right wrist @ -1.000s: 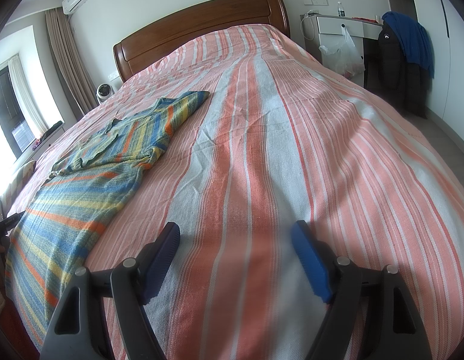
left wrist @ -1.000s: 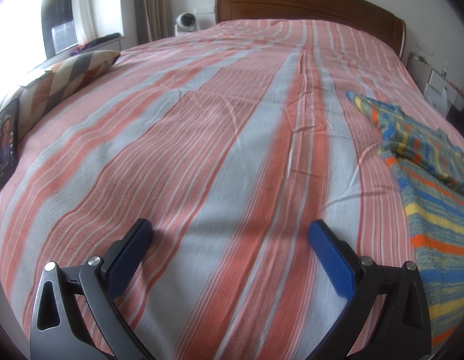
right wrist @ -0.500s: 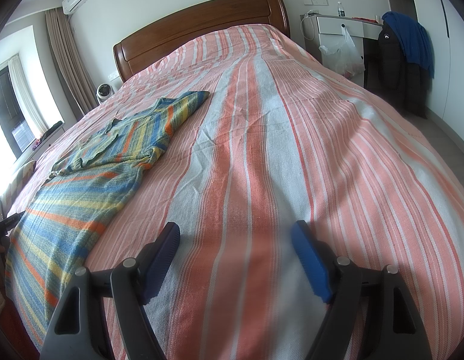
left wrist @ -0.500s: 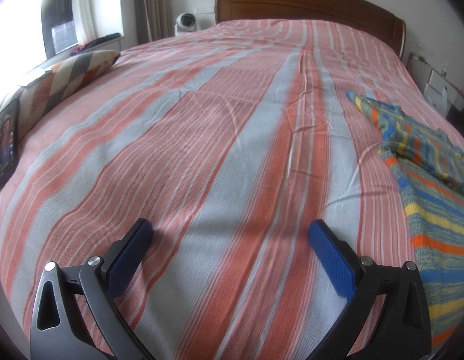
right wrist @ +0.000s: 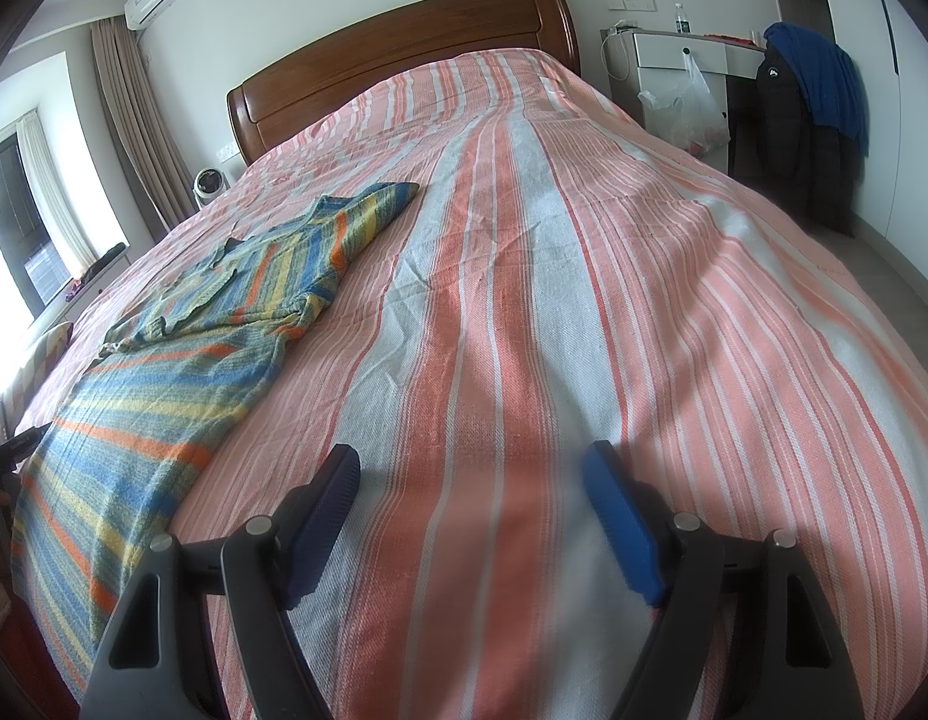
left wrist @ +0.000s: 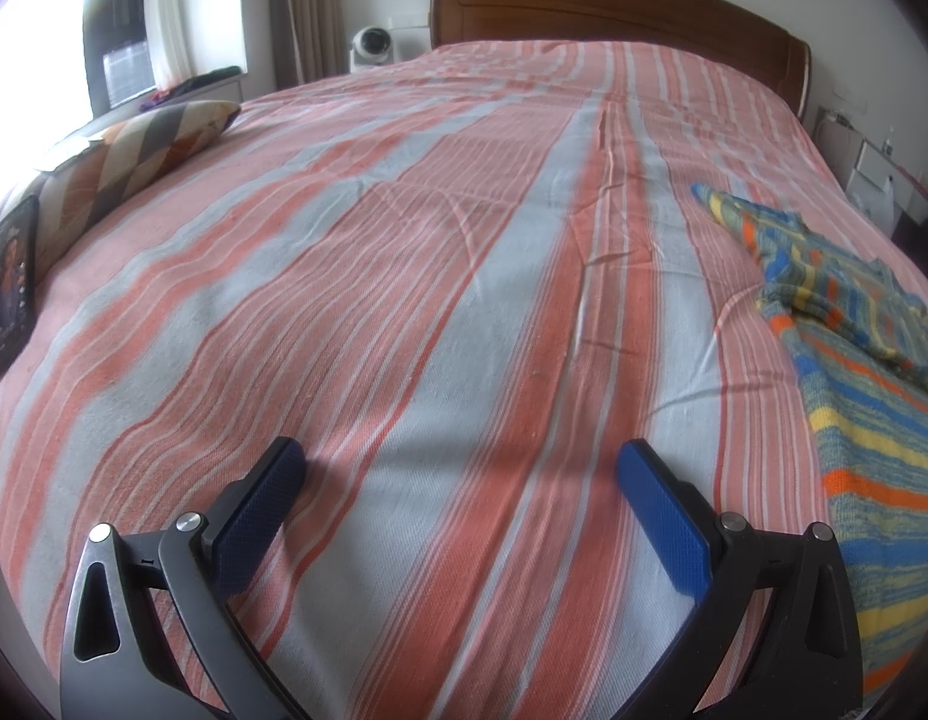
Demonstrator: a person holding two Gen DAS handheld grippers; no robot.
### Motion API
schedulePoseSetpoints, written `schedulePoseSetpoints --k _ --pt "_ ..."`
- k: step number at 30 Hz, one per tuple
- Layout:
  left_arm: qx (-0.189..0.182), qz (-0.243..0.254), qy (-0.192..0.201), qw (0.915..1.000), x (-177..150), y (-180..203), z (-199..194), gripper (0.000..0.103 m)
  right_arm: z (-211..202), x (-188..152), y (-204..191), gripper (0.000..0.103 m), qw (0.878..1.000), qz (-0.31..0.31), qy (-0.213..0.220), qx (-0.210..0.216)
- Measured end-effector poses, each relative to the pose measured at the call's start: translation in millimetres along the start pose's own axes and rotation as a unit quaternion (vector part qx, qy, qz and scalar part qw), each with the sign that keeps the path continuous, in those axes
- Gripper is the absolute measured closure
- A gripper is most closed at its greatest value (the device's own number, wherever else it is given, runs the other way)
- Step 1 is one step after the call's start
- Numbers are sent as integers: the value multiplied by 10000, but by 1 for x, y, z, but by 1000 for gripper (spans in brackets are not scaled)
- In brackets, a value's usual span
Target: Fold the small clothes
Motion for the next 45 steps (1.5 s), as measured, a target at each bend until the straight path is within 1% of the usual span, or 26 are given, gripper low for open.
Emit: schedulePoseSetpoints --k 2,4,5,6,7,9,11,13,15,17,18,20,21,22,23,24,25,26,28,31,33,35,38,39,43,45 --pt "14 -3 0 10000 1 -1 -3 0 0 0 0 26 10000 -18 -14 -25" --pt "-57 -37 -223 9997 -1 -1 -10 2 0 0 0 26 9999 -62 -112 -107" --pt "-186 -112 -383 9990 -4 0 -18 2 -1 1 -1 27 9995 -116 -216 -206" --pt "-405 -214 -470 9978 -7 2 -30 2 -6 3 -2 27 9984 -204 -380 -367" --pt "-649 -283 -495 9963 -10 5 -46 2 -13 4 -4 27 9979 -209 -470 -396" --pt "-1007 -355 -513 9930 -22 12 -83 2 -39 8 -13 27 9987 -131 -469 -117" --pt "-1402 -315 -653 9875 -41 24 -111 2 -73 2 -27 27 9982 -167 -530 225" --pt "-1695 -98 -926 9811 -66 44 -129 2 -102 -17 -45 27 9943 -269 -834 610" --pt "-1775 163 -1134 9774 -87 61 -135 2 -121 -41 -60 27 9883 -332 -1159 936" --pt "-1878 371 -1415 9712 -107 78 -136 7 -134 -73 -75 27 9802 -352 -1571 1155" --pt "-1932 474 -1591 9670 -119 87 -134 12 -137 -87 -80 27 9761 -356 -1762 1221" --pt "-1913 703 -1924 9599 -137 98 -127 37 -138 -116 -88 27 9690 -402 -2099 1241" --pt "-1868 835 -2096 9561 -145 103 -122 45 -136 -127 -91 28 9672 -440 -2195 1200" --pt "-1814 928 -2218 9536 -152 107 -119 67 -131 -138 -92 30 9657 -465 -2282 1147" --pt "-1779 1015 -2337 9505 -157 110 -117 98 -127 -145 -93 41 9643 -470 -2356 1117" --pt "-1770 1113 -2432 9472 -161 113 -117 98 -121 -153 -96 58 9612 -492 -2478 1110" --pt "-1745 1186 -2405 9474 -160 114 -121 99 -117 -158 -98 94 9579 -509 -2589 1134" --pt "-1784 1190 -2394 9469 -158 114 -126 99 -118 -160 -100 98 9548 -478 -2689 1178" --pt "-2059 894 -2388 9448 -148 113 -140 100 -127 -152 -104 98 9501 -223 -2721 1508" --pt "-2496 470 -2209 9417 -118 114 -153 100 -143 -126 -105 98 9490 179 -2497 1917" --pt "-2681 336 -2024 9413 -91 119 -149 99 -145 -100 -105 98 9451 609 -2291 2250" --pt "-2744 307 -1817 9438 -62 128 -134 99 -136 -73 -104 98 9451 832 -2057 2397" --pt "-2788 256 -1566 9471 -7 147 -90 99 -101 -26 -102 98 9591 824 -1566 2209" --pt "-2769 196 -1527 9485 7 151 -78 99 -90 -13 -101 98 9616 853 -1448 2172" --pt "-2631 -51 -1357 9552 75 168 -13 99 -25 67 -99 98 9715 1010 -962 1916" --pt "-2544 -102 -1344 9577 103 176 20 99 4 100 -100 98 9749 1012 -839 1799"
Point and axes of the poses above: each gripper's, at about its wrist camera, not at the fingertips, and z roughly the way its jaws point, y to its right, x to its top, the point moved 10 cm from there along z, roughly the way its jaws point, and after that the axes turned 11 degrees about -x, right-handed, at the moved point
